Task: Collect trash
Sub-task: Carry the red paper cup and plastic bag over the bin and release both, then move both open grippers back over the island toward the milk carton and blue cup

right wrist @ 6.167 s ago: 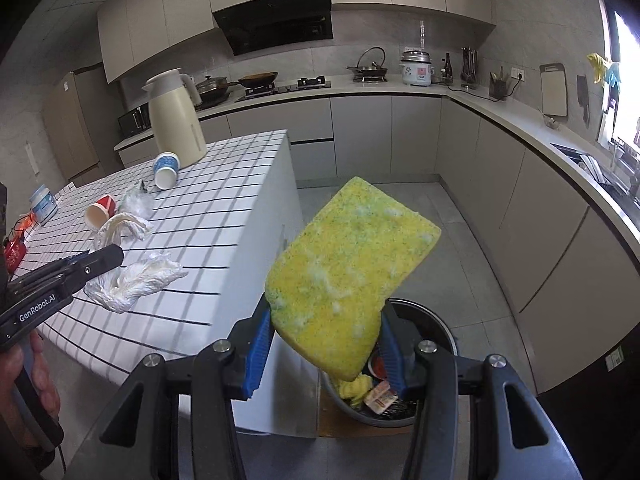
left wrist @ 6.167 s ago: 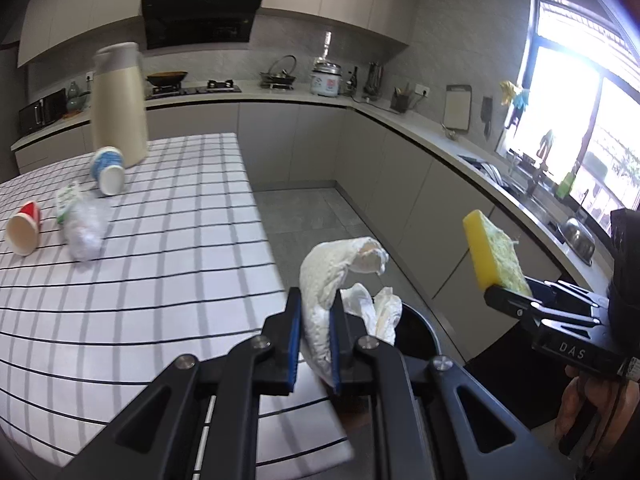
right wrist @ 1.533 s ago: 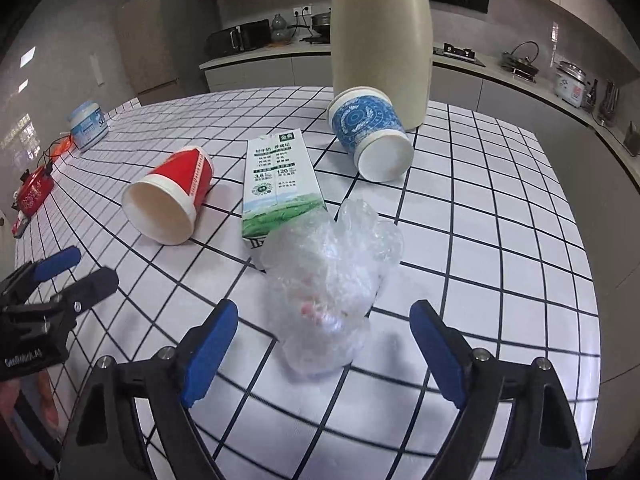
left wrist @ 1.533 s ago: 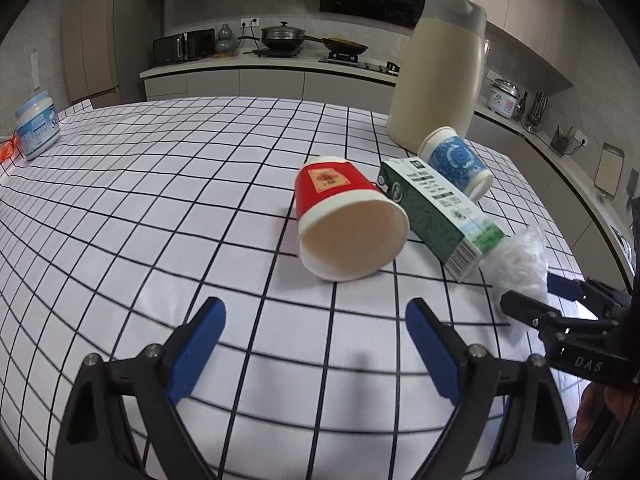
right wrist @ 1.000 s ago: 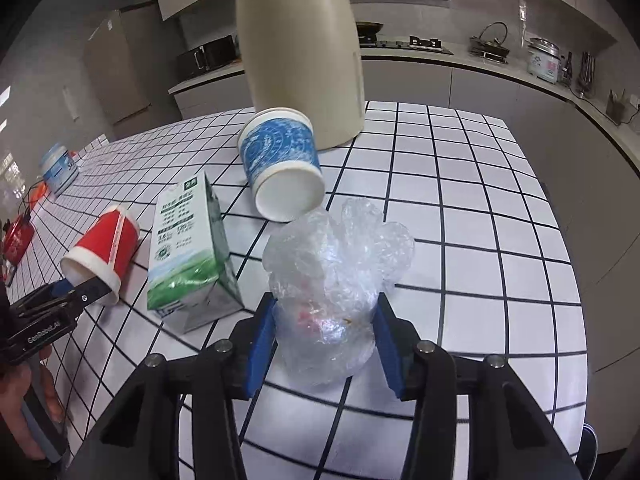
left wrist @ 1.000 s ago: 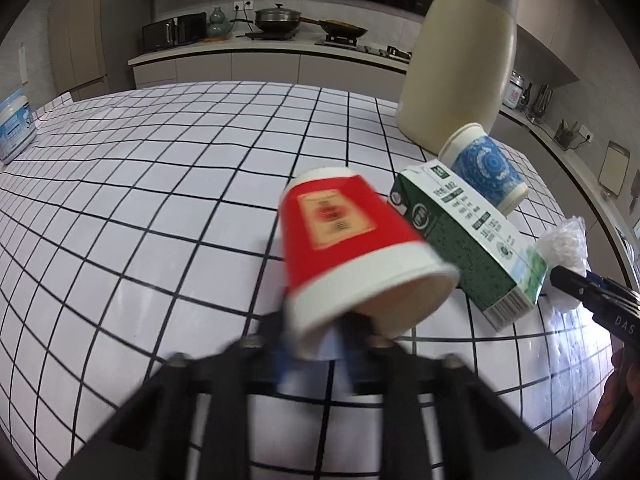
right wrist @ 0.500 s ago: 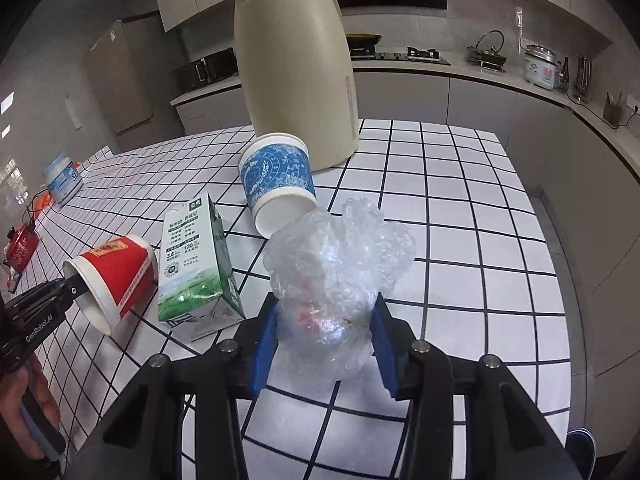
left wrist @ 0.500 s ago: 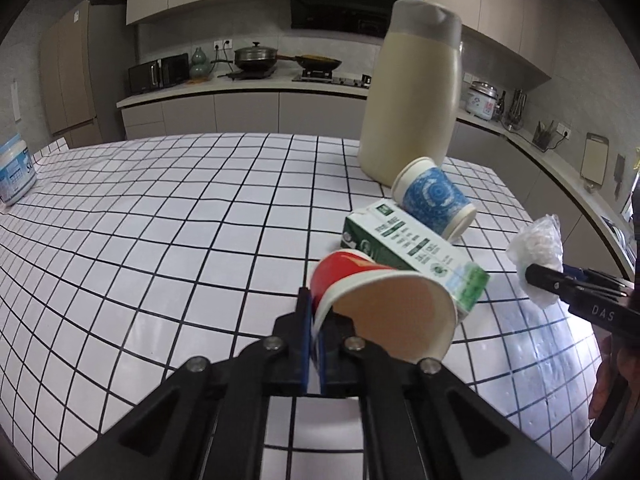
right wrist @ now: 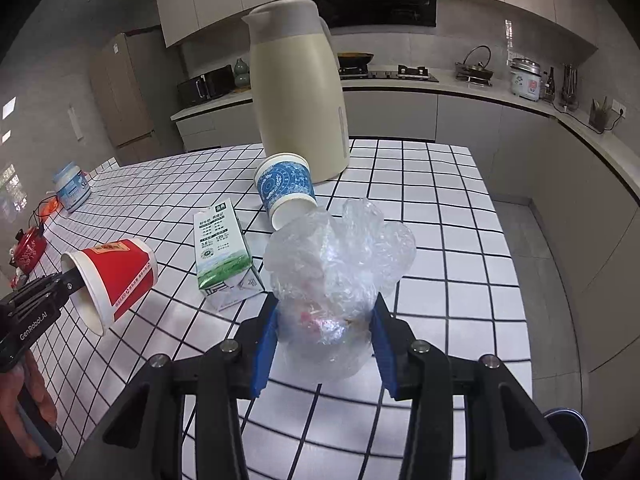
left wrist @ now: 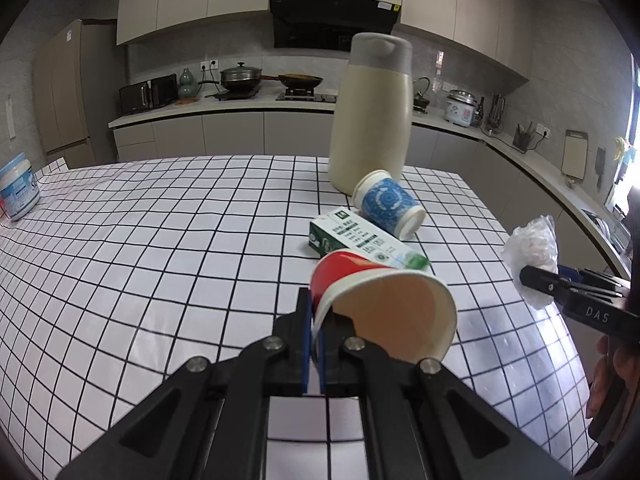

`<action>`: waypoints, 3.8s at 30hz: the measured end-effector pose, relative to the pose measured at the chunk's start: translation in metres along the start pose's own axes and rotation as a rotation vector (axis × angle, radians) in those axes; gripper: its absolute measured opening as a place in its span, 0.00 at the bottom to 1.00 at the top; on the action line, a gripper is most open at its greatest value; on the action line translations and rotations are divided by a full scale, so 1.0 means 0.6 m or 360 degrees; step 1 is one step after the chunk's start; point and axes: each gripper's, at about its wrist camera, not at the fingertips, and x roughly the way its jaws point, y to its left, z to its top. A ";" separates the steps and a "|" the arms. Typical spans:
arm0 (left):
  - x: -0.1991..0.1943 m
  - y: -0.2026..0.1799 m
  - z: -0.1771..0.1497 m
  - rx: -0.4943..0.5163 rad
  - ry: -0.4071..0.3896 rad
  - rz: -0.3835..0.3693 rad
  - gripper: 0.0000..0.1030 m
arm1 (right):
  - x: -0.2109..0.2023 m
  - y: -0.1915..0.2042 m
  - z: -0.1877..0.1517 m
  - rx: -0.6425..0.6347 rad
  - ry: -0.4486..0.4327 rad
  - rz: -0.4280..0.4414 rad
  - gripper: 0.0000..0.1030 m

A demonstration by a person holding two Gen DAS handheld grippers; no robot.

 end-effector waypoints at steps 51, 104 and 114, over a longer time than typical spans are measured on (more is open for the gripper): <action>-0.084 -0.621 -0.149 0.0318 0.0074 -0.0432 0.03 | -0.394 -0.464 -0.289 0.0216 0.0014 -0.0284 0.44; 0.067 -0.811 -0.282 0.0210 0.0363 -0.0087 0.99 | -0.182 -0.791 -0.435 0.0079 0.0475 -0.0277 1.00; 0.051 -0.806 -0.269 0.0206 0.0347 -0.0150 1.00 | -0.212 -0.786 -0.423 0.0137 0.0419 -0.0338 1.00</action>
